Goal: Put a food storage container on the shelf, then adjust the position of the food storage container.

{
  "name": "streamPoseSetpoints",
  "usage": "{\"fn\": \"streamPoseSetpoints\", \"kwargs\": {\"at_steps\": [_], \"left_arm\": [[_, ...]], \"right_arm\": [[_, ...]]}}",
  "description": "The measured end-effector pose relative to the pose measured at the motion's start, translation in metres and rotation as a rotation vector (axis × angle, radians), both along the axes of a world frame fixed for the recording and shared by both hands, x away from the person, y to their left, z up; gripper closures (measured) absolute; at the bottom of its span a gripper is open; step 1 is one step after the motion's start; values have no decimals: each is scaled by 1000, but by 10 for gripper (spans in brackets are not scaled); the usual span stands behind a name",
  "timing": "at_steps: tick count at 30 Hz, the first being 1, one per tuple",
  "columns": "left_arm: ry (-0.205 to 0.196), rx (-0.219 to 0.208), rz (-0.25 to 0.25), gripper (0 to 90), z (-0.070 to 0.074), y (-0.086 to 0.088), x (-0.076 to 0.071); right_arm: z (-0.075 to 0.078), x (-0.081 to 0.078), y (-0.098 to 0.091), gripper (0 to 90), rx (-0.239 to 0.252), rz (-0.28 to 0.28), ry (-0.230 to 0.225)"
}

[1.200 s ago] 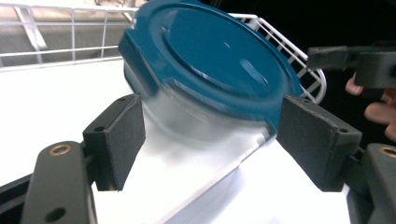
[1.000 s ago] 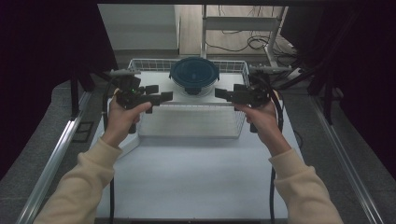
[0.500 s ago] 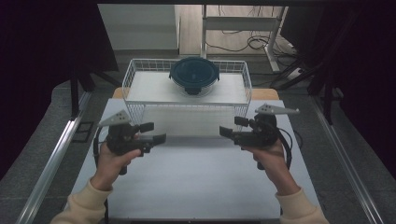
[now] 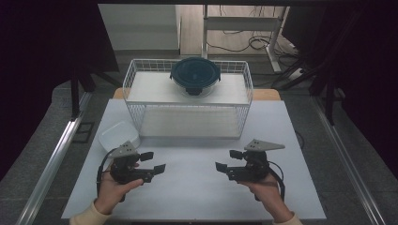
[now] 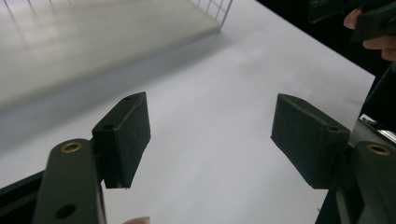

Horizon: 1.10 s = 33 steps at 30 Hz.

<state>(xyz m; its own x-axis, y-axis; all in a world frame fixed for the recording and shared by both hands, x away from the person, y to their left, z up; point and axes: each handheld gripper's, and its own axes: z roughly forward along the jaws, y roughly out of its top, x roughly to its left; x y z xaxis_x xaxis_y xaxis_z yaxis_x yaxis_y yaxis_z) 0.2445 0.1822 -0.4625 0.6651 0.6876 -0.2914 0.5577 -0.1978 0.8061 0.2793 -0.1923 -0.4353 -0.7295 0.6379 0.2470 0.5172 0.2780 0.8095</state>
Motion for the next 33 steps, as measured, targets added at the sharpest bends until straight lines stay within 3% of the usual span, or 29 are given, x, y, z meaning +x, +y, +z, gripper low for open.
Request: {"fn": "streamPoseSetpoints", "kwargs": {"at_steps": [1, 2, 5, 7, 13, 17, 21, 26, 33], "left_arm": [[15, 14, -13, 275, -7, -3, -1], [15, 14, -13, 275, -7, -3, -1], [10, 37, -36, 277, -12, -7, -2], [0, 56, -32, 277, -12, -9, -2], [12, 50, -24, 272, -14, -5, -3], [-1, 61, -21, 271, -10, -3, -6], [7, 71, -39, 320, -8, 0, -7], [-8, 99, -41, 345, 3, 8, -4], [-30, 118, 56, 378, 28, 39, 6]], "right_arm": [[-11, -1, 3, 218, -42, -4, 0], [-11, -1, 3, 218, -42, -4, 0], [-30, -4, 9, 218, -87, 16, 37], [-32, -5, 9, 218, -93, 16, 38], [-29, -2, 4, 218, -68, -1, 35], [-27, -1, 3, 218, -57, -6, 44], [-27, 1, 0, 218, -60, -13, 45], [-27, 2, -5, 223, -67, -38, 58], [-26, -1, -8, 227, -86, -45, 45]]}}
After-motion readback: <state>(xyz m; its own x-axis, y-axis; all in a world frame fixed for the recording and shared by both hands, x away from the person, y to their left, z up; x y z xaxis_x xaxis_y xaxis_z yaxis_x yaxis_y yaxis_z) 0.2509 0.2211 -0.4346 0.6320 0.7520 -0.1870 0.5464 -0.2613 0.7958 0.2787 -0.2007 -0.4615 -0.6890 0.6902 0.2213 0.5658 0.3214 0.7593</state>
